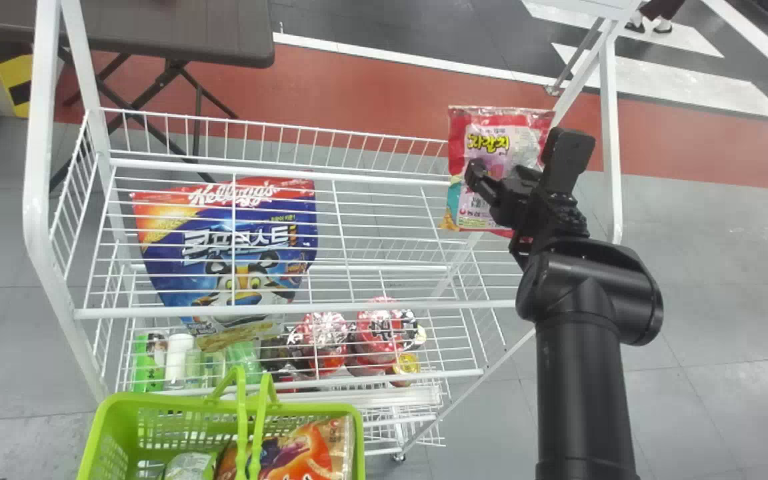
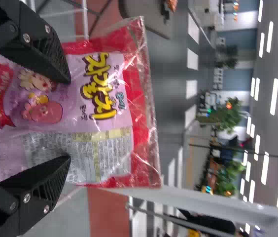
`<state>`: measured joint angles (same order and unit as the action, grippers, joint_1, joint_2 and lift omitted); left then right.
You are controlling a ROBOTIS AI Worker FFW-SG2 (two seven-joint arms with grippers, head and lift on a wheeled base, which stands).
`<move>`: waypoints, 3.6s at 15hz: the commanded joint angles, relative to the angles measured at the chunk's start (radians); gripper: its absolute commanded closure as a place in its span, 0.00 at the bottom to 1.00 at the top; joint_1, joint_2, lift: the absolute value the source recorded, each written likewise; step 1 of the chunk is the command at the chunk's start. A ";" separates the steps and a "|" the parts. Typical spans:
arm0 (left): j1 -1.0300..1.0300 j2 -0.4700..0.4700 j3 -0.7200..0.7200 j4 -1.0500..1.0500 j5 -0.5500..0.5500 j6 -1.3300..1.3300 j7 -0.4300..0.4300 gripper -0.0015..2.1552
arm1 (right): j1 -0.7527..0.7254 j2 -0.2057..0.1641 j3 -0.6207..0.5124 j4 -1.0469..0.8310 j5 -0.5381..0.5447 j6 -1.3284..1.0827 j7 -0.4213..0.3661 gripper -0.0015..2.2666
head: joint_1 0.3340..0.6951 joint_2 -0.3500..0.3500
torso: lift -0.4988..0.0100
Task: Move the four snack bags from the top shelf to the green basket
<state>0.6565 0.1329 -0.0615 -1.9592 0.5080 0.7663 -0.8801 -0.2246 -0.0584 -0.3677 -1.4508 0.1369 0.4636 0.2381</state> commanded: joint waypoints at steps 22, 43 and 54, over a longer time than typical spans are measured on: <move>0.017 -0.006 -0.004 -0.024 -0.003 -0.003 -0.005 0.77 | 0.947 0.059 0.067 -1.162 -0.571 0.475 -0.014 0.99 | 1.00 0.00 | 0.98; 0.035 -0.022 -0.029 -0.023 -0.014 -0.071 0.012 0.77 | 0.926 0.059 0.164 -0.796 -0.769 0.649 0.167 0.70 | 1.00 0.00 | 0.98; 0.038 -0.021 -0.031 -0.024 -0.014 -0.071 0.012 0.77 | 0.975 0.059 0.104 -0.913 -0.754 0.622 0.164 0.02 | 1.00 0.03 | 0.98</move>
<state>0.6951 0.1127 -0.0905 -1.9835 0.4939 0.6957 -0.8681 0.7444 -0.0015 -0.2473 -2.3347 -0.6337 1.1240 0.4040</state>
